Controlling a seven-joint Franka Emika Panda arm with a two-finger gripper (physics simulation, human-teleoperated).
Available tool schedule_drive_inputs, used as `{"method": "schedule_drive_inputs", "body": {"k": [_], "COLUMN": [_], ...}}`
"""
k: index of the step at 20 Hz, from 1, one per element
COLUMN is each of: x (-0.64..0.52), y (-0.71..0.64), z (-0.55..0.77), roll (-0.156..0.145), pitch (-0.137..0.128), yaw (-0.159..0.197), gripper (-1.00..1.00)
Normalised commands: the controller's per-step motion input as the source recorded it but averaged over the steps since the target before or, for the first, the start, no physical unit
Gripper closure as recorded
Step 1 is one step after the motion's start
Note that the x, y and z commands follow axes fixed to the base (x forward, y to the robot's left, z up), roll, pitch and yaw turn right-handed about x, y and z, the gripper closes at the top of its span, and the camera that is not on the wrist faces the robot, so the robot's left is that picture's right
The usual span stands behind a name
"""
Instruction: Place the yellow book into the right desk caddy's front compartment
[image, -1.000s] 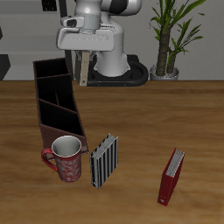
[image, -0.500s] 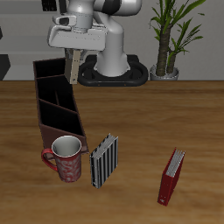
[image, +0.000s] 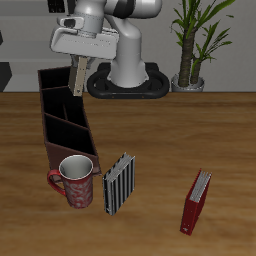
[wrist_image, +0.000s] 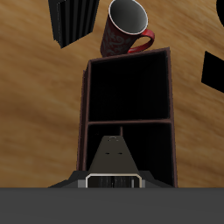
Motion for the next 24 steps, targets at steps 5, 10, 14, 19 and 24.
{"method": "schedule_drive_inputs", "body": {"k": [5,10,14,19,24], "x": [0.05,0.08,0.1,0.06,0.04], "y": [0.01,0.1,0.08,-0.01,-0.06], "z": [-0.04,-0.03,-0.04,-0.1,-0.15], "roll": [-0.001,0.015,0.008,-0.003,-0.015], "pitch": [-0.006,0.003,-0.003,0.013,0.021], "yaw": [-0.047,-0.04,-0.03,-0.022,-0.033], "gripper": [1.0,1.0,1.0,1.0,1.0]}}
